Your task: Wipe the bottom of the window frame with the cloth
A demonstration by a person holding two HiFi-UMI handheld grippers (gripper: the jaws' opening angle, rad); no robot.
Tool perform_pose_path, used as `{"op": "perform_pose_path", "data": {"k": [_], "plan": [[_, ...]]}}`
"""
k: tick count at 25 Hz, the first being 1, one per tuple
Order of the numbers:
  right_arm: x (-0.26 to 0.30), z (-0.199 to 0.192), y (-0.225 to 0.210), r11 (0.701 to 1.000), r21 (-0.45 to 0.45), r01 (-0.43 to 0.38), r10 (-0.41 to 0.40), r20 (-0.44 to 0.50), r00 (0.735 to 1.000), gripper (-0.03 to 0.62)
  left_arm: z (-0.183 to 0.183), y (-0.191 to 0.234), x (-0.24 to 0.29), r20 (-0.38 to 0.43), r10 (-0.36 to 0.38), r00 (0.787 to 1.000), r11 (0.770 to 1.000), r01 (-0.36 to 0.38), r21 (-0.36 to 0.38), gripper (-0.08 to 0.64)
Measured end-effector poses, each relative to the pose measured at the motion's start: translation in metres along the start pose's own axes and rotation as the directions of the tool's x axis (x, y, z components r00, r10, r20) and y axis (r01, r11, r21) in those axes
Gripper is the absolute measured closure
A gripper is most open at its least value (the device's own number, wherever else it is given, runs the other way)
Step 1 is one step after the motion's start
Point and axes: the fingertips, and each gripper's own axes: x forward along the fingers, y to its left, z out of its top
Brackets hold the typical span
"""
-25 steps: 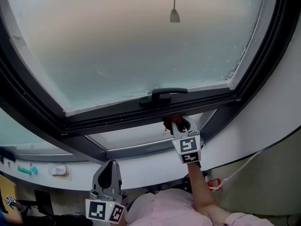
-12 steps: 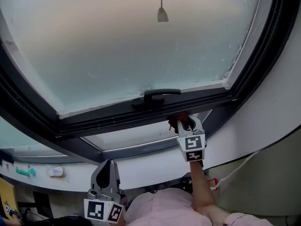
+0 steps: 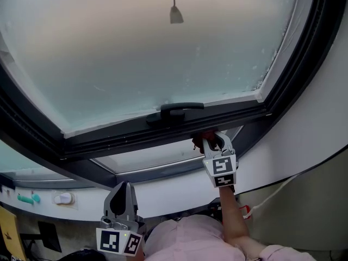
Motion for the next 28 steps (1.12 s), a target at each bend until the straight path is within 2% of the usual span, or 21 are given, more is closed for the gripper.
{"op": "perform_pose_path", "data": {"k": [8, 16, 24, 28], "plan": [[-0.008, -0.017, -0.049, 0.991, 0.056, 0.125, -0.123, -0.035, 0.992, 0.531, -0.003, -0.004, 0.003, -0.004, 0.005, 1.000, 1.000, -0.005, -0.002, 0.565], [-0.009, -0.018, -0.054, 0.993, 0.044, 0.111, -0.110, -0.021, 0.994, 0.531, -0.004, -0.009, 0.006, -0.003, 0.008, 1.000, 1.000, -0.008, 0.001, 0.565], [-0.015, -0.031, -0.085, 0.983, 0.074, 0.165, -0.162, -0.044, 0.986, 0.531, -0.006, -0.019, 0.011, 0.003, 0.010, 1.000, 1.000, -0.010, 0.006, 0.565], [-0.015, -0.033, -0.090, 0.986, 0.072, 0.153, -0.151, -0.038, 0.988, 0.531, -0.008, -0.028, 0.017, 0.003, 0.001, 1.000, 1.000, -0.001, 0.006, 0.565]]}}
